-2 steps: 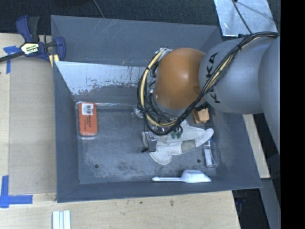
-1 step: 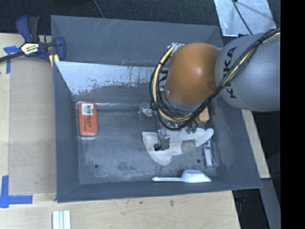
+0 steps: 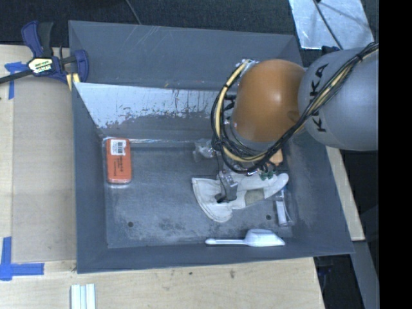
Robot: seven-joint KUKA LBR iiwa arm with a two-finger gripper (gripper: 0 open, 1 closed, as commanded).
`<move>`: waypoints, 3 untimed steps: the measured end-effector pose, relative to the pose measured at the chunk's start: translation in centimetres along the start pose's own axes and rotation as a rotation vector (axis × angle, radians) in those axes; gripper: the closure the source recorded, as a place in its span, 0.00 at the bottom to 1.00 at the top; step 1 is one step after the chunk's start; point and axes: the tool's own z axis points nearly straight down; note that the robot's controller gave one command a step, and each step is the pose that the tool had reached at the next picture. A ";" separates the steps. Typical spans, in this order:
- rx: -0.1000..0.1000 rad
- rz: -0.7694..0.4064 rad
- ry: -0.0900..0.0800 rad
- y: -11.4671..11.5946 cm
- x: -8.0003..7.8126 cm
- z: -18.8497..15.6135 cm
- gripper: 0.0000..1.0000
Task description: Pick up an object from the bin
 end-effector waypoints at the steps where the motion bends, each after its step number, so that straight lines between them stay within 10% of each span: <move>1: -0.001 0.304 0.005 -2.2 0.2 4.0 1.00; 3: -0.001 0.264 0.004 -2.9 -0.7 4.6 1.00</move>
Offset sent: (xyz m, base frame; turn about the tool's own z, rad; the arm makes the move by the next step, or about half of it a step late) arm 0.0000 0.0000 0.0000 0.0000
